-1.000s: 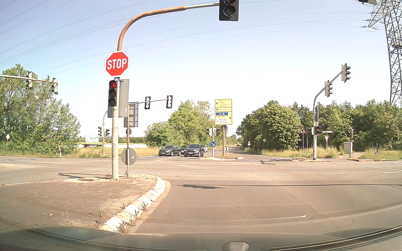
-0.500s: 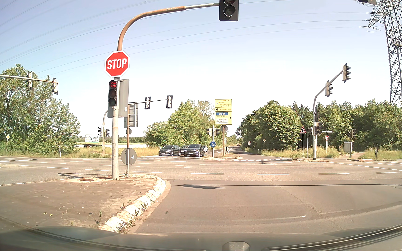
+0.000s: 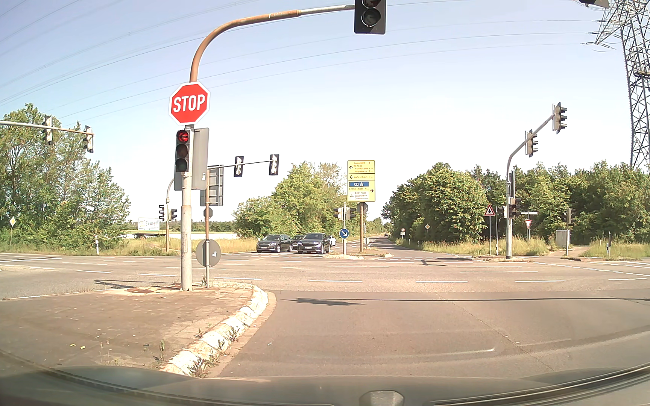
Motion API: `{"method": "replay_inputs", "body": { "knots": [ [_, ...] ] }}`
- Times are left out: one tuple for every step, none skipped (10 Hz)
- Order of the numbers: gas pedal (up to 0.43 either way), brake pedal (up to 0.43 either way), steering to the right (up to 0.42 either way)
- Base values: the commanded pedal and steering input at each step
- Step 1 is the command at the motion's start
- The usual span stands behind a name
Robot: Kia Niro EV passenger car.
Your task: Follow the waypoints while adhering to traffic rules and regulations
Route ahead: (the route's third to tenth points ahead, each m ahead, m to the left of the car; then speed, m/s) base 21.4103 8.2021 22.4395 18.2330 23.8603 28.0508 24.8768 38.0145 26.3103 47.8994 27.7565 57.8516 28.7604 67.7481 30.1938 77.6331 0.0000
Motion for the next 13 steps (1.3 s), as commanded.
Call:
{"method": "replay_inputs", "body": {
  "knots": [
    [0.000, 0.268, 0.000],
    [0.000, 0.262, 0.000],
    [0.000, 0.268, 0.000],
    [0.000, 0.268, 0.000],
    [0.000, 0.262, 0.001],
    [0.000, 0.262, 0.000],
    [0.000, 0.268, 0.000],
    [0.000, 0.262, 0.000],
    [0.000, 0.262, 0.001],
    [0.000, 0.268, 0.000],
    [0.000, 0.262, 0.000],
    [0.000, 0.262, 0.000],
    [0.000, 0.268, 0.001]
  ]
}}
